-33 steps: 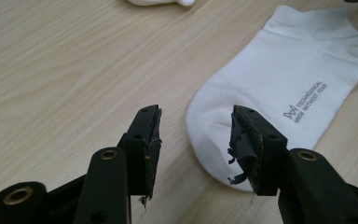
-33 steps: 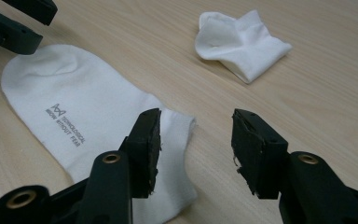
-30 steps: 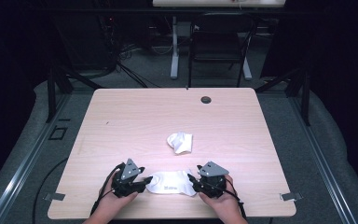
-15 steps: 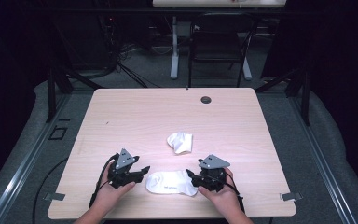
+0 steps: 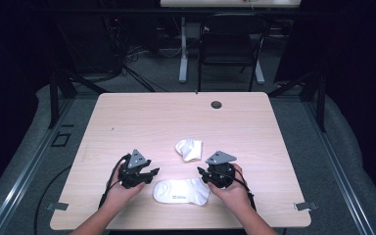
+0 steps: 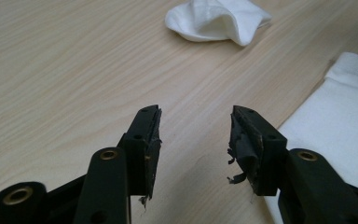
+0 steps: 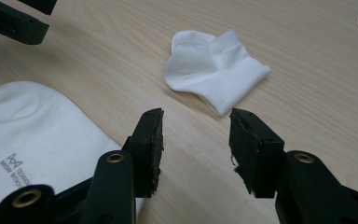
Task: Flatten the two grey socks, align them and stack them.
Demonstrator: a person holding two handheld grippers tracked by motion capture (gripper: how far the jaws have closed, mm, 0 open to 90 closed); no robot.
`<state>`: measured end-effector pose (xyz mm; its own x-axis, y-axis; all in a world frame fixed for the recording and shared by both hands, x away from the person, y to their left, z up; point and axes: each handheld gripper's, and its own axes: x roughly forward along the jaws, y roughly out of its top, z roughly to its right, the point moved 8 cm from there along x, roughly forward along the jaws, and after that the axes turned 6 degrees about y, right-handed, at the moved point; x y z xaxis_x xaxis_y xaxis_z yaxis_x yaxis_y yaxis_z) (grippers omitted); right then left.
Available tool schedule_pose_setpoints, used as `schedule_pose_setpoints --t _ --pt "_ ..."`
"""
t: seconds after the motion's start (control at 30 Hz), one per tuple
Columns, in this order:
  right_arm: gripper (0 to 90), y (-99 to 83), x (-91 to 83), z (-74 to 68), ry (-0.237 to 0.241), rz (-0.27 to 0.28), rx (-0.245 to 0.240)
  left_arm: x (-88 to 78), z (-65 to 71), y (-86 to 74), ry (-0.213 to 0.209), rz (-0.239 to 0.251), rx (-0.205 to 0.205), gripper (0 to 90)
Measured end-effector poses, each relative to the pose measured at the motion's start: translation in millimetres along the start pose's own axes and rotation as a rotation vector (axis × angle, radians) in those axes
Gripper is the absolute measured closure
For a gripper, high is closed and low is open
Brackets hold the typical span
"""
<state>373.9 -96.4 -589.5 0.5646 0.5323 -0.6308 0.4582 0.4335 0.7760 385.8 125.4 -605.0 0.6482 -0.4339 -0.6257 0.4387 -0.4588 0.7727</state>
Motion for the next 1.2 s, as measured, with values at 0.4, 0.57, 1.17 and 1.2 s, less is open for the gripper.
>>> schedule_pose_setpoints --t 0.4,0.57,1.17,1.2 --pt "55.4 19.0 12.4 4.0 -0.012 -0.038 -0.030 2.6 -4.8 24.5 0.033 0.054 0.000 60.7" --pt "61.2 21.2 20.0 2.4 0.033 -0.056 0.051 1.4 -2.9 28.8 0.031 0.085 0.007 60.6" --pt "62.5 61.4 65.6 -4.8 0.018 -0.063 0.015 -0.5 -23.0 10.7 0.056 0.059 -0.051 57.6" --pt "61.2 61.7 68.9 -4.9 0.012 -0.072 0.004 -0.4 -23.2 10.4 0.057 0.058 -0.054 57.3"
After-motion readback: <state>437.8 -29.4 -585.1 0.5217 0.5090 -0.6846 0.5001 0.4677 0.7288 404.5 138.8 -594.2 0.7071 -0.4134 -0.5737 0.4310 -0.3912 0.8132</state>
